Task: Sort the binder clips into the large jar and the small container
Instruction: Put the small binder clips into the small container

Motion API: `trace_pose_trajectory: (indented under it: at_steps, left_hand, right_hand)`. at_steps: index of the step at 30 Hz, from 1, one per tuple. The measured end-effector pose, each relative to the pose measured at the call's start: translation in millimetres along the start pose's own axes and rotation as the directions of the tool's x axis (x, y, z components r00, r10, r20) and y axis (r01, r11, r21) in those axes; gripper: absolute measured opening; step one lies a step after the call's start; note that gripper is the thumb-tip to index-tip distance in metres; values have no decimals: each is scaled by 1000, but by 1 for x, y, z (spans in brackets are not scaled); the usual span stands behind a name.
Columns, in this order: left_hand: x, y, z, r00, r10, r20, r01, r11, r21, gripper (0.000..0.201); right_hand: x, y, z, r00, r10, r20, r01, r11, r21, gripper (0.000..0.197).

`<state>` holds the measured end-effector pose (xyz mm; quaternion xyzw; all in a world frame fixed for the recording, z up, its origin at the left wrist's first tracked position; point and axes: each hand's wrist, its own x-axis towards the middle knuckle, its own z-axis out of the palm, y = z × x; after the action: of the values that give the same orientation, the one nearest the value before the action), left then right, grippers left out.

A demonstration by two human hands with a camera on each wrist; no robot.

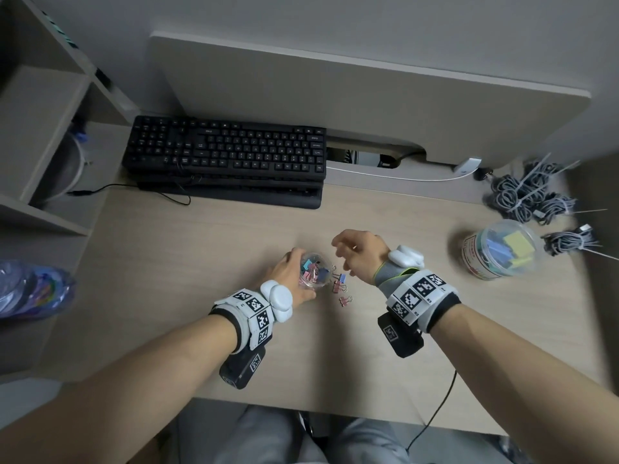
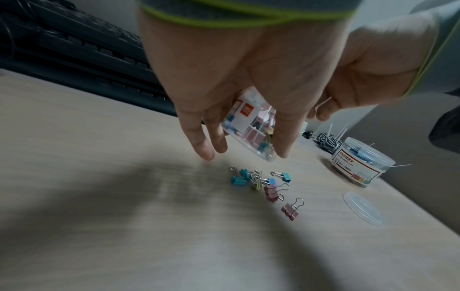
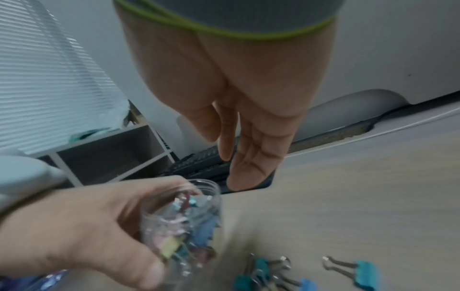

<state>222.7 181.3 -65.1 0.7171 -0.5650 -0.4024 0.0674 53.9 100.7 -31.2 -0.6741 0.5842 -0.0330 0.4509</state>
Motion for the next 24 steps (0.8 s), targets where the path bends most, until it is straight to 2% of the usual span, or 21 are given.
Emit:
trace_pose_trajectory:
  at_steps: [2, 4, 6, 8, 11, 14, 16, 18, 20, 24]
  left_hand:
    - [-3, -2, -2, 1000, -6, -25, 6, 1000, 7, 70]
    - [-5, -6, -3, 999, -12, -47, 11, 1000, -8, 66]
    - [-7, -11, -5, 998, -29, -55, 29, 999, -15, 64]
    - [-9, -15, -6, 998, -35, -50, 34, 999, -19, 64]
    - [-14, -25, -8, 998, -48, -46, 47, 999, -15, 64]
    - [-17, -31, -9, 998, -58, -36, 59, 998, 0, 66]
    - [-18, -32, -9, 998, -62, -29, 62, 998, 6, 68]
    - [-18, -34, -9, 998, -66, -19, 66, 998, 4, 69]
    - [-18, -35, -8, 998, -65, -16, 65, 998, 6, 69]
    - [-18, -36, -5, 998, -67, -12, 67, 998, 1, 67]
  right_hand:
    - [6, 17, -1, 997, 78, -8, -79, 993, -87, 23]
    - [13, 38, -1, 986, 168, 2, -161, 949, -270, 32]
    - [16, 52, 1, 964, 263, 47, -215, 868, -448, 26]
    - [13, 59, 5, 947, 317, 49, -243, 810, -534, 23]
    - [10, 61, 22, 953, 291, 90, -200, 821, -535, 42]
    - [4, 56, 37, 962, 230, 146, -118, 836, -537, 74]
    - [0, 53, 47, 960, 206, 190, -54, 802, -595, 80]
    - [-4, 52, 57, 967, 185, 176, -24, 753, -657, 67]
    - [-4, 51, 65, 978, 172, 115, -52, 743, -667, 50]
    - [2, 51, 72, 981, 174, 85, -94, 812, -576, 45]
